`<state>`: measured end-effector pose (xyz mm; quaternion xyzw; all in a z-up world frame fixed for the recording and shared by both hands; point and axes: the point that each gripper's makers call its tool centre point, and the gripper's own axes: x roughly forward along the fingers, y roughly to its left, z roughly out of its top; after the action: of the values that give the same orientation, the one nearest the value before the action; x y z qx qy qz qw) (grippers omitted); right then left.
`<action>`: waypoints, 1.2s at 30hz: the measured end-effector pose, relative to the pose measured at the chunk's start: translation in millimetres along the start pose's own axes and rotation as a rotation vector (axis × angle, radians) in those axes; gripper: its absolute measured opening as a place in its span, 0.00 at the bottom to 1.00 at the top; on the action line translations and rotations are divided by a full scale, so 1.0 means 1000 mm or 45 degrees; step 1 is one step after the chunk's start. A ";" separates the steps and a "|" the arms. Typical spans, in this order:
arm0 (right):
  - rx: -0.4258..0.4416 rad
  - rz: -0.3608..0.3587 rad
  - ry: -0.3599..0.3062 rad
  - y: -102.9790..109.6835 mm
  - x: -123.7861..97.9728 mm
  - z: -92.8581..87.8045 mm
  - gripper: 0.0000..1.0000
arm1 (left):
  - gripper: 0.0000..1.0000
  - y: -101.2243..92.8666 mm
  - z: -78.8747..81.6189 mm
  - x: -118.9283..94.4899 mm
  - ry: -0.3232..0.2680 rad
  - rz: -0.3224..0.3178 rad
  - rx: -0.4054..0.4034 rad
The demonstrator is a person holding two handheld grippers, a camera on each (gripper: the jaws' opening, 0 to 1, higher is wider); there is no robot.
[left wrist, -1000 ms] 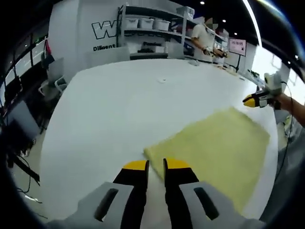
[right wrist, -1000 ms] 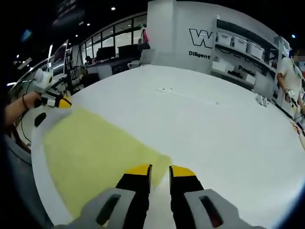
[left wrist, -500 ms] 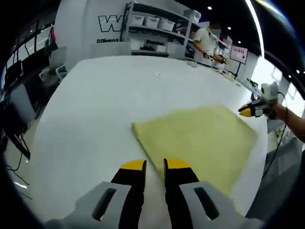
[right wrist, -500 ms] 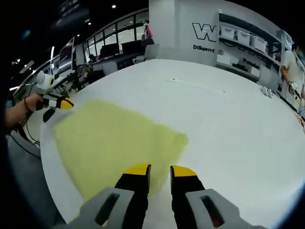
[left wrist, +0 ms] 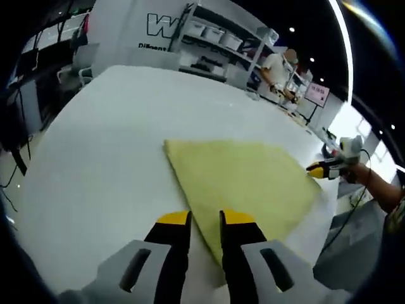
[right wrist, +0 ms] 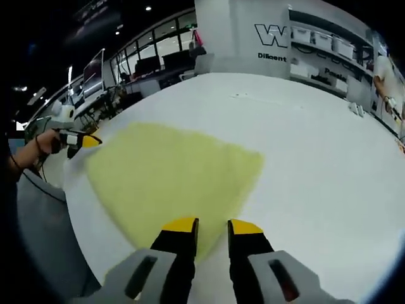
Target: Fold the garment on the visible template until the final outline fits inside the template.
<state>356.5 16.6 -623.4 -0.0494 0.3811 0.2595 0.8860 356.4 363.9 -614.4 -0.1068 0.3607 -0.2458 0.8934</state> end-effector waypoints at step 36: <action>0.113 0.165 0.116 0.029 -0.027 -0.041 0.00 | 0.00 -0.021 -0.039 -0.022 0.125 -0.125 0.207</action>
<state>300.2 19.0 -630.0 0.0028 0.4345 0.2967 0.8504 308.4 356.8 -621.8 -0.0392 0.3772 -0.3226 0.8672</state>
